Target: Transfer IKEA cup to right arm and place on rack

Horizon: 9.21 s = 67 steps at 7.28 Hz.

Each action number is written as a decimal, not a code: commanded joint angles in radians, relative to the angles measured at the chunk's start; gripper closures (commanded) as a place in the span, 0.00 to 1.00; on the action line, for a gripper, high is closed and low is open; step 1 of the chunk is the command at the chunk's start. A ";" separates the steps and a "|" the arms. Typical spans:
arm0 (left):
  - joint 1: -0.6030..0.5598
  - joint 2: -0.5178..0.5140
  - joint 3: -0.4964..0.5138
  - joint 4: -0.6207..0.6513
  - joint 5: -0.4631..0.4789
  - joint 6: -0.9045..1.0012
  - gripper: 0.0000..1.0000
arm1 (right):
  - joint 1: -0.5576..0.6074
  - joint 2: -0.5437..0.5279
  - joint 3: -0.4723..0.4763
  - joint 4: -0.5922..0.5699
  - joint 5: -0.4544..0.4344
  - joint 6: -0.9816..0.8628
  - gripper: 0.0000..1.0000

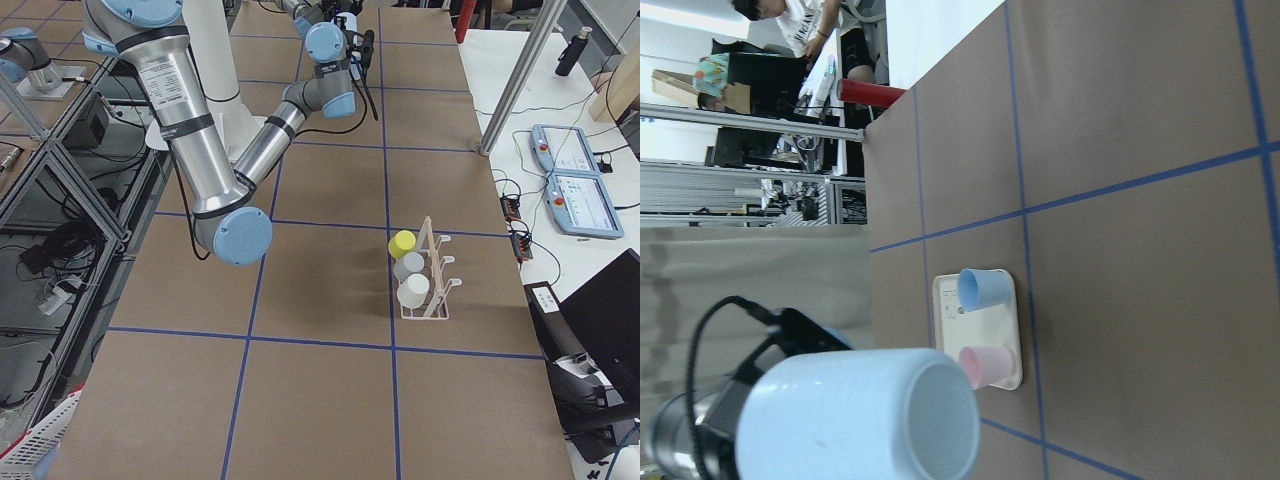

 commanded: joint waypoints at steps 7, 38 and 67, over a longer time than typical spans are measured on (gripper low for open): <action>0.150 0.036 0.027 -0.321 0.305 -0.081 1.00 | -0.103 0.059 -0.087 0.283 -0.263 0.185 0.04; -0.380 0.284 0.027 0.271 -0.448 0.801 0.00 | 0.219 -0.138 -0.124 -0.306 -0.198 -0.860 0.72; -0.242 0.685 -0.260 1.282 -0.195 1.879 0.00 | 0.351 0.093 -0.743 -0.731 -0.164 -1.383 0.01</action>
